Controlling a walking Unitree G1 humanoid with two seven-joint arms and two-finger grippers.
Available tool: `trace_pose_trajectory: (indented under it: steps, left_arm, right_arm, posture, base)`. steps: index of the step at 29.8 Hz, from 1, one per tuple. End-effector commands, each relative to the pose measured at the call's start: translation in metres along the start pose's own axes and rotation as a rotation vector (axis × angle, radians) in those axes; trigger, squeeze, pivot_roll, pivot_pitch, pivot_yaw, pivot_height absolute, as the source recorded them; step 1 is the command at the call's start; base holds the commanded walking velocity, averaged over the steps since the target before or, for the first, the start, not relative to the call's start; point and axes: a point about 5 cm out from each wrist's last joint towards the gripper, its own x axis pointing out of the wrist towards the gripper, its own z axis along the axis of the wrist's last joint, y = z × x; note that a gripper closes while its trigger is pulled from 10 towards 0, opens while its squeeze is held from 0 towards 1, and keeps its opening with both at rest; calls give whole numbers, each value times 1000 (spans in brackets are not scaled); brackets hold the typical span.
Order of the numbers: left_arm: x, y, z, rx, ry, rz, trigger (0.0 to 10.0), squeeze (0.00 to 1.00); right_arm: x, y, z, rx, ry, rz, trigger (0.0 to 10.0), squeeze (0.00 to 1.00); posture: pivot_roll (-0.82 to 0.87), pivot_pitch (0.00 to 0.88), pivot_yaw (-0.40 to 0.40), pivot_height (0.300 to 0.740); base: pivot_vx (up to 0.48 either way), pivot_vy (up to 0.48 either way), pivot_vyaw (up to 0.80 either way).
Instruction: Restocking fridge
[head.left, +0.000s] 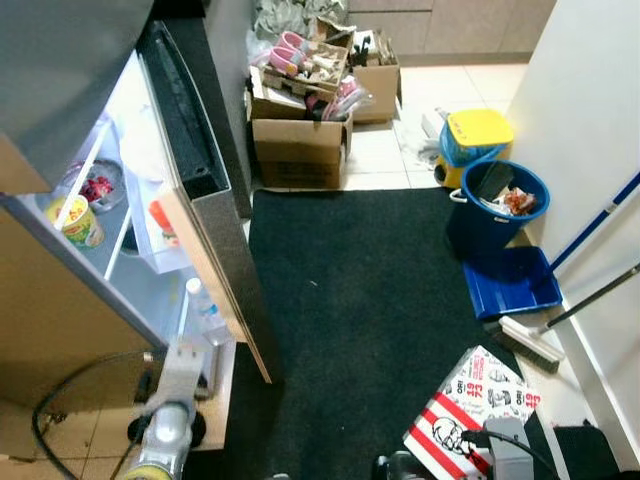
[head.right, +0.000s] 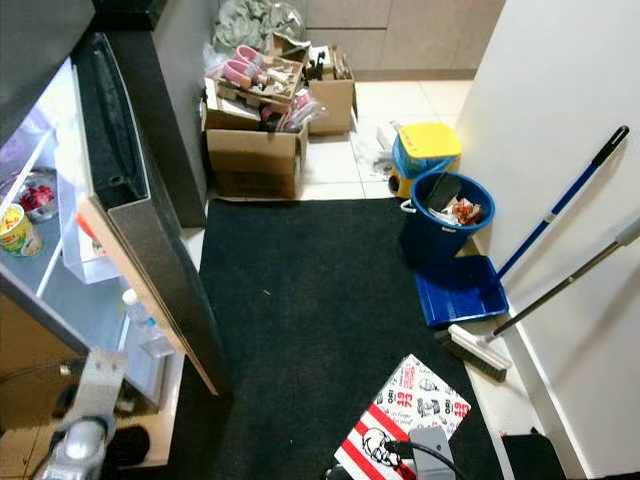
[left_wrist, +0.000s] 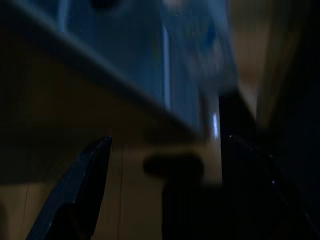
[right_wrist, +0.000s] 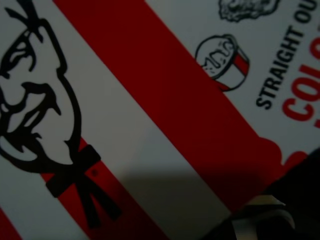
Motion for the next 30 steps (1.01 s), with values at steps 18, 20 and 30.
trace_pose_trajectory:
  steps: [18,20,30]
  left_arm:
    - [21,-42,134,-207,-363,-54,10000,0]
    - [18,-59,149,-224,-387,-121,10000,0]
    - [-53,-192,238,-293,-513,-724,10000,0]
  right_arm:
    - [-3,5,-13,-7,55,29,10000,0]
    - [-2,5,-12,-7,52,29,10000,0]
    - [-2,2,-11,-18,51,26,10000,0]
  posture:
    - [-75,126,-7,740]
    - [-86,125,-2,740]
    - [-95,112,-7,740]
  base:
    - [0,0,0]
    - [0,0,0]
    - [0,0,0]
